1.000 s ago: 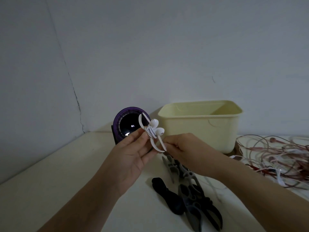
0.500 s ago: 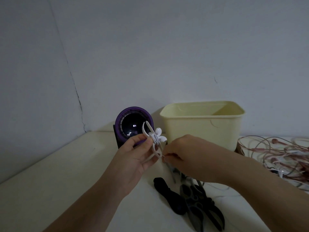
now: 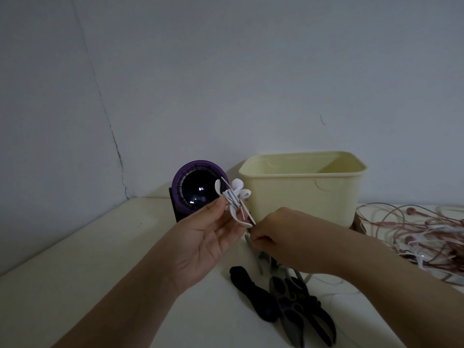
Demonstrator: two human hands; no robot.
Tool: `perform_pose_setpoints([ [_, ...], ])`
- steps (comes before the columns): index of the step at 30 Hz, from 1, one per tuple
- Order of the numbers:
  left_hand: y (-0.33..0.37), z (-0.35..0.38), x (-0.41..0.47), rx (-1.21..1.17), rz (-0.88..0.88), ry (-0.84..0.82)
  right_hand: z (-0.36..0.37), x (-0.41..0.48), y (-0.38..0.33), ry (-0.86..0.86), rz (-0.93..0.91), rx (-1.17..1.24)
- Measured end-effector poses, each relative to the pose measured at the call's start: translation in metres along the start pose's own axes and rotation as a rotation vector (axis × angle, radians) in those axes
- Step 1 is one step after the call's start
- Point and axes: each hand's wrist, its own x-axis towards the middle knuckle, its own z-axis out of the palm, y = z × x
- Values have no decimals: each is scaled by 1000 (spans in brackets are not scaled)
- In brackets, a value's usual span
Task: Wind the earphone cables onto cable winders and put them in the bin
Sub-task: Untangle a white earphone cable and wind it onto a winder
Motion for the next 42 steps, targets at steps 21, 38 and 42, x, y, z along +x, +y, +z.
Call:
perform_pose_setpoints([
  [21,-3,-7,2,210,132,19,-23,-13,-5,22,-17,51],
  [38,-18,-6,-5,734,209,-93,-51,-23,11,384,-41,206],
  [42,-19,-3,-5,710,229,-136,-51,-23,17,456,-25,349],
])
